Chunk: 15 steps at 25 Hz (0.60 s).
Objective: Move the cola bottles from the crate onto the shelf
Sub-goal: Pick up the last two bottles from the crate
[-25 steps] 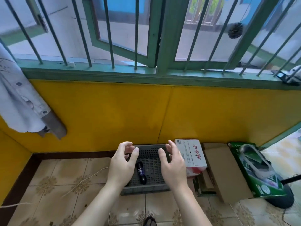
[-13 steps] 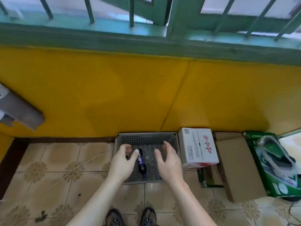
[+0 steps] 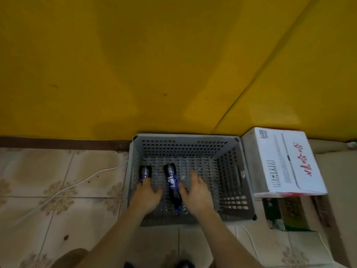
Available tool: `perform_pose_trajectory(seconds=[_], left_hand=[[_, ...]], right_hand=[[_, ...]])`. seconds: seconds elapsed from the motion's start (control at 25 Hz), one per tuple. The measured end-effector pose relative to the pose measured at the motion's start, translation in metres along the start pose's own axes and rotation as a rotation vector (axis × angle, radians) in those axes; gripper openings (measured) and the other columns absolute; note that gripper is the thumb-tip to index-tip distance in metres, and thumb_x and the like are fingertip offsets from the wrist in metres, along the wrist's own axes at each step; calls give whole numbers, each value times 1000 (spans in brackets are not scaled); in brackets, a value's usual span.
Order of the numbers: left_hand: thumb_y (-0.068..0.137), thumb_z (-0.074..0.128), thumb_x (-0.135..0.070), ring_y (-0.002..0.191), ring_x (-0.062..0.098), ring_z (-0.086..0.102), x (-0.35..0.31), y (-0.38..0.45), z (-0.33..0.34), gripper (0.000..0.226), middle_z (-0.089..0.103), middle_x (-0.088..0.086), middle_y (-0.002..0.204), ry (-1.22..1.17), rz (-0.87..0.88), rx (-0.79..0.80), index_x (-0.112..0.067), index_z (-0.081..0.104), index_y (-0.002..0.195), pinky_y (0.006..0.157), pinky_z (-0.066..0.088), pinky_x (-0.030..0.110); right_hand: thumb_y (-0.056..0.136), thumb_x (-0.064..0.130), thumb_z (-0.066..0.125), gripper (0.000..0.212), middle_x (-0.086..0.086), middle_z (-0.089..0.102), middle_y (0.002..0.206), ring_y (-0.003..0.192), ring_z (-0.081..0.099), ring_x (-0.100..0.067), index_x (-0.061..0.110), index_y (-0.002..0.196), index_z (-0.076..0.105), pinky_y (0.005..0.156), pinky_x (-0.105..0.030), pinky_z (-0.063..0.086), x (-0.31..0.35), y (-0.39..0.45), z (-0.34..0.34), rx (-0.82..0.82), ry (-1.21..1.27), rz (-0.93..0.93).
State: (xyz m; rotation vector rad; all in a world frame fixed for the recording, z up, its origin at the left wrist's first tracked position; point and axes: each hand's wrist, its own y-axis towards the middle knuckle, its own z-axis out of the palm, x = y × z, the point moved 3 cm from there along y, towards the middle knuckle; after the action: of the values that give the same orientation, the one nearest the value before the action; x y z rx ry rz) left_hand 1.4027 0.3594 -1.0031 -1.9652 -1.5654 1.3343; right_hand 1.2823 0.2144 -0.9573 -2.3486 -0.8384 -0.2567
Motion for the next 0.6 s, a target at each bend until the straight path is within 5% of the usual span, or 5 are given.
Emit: perform_pose_trajectory(seconds=[0.36,0.6], left_hand=[[93,49,-50,143,43,30,75,157,101,79,14,24,161,153,-97,98,-29,10,158,116,35,47],[80,48,-62,144,41,26,99,203,121,88,18,18,162,275,-141,122,-34,15,157,118,32,46]], right_hand=[[99,56,48,81,-16,36,155,135,44,-36,13,158,13,109,-46,41,-56,127,134,117,-342,-105],[97,51,54,86,-18,46,146,125,53,-37,18,160,7,103,-47,47,-79,168,173,303,-359,-103]])
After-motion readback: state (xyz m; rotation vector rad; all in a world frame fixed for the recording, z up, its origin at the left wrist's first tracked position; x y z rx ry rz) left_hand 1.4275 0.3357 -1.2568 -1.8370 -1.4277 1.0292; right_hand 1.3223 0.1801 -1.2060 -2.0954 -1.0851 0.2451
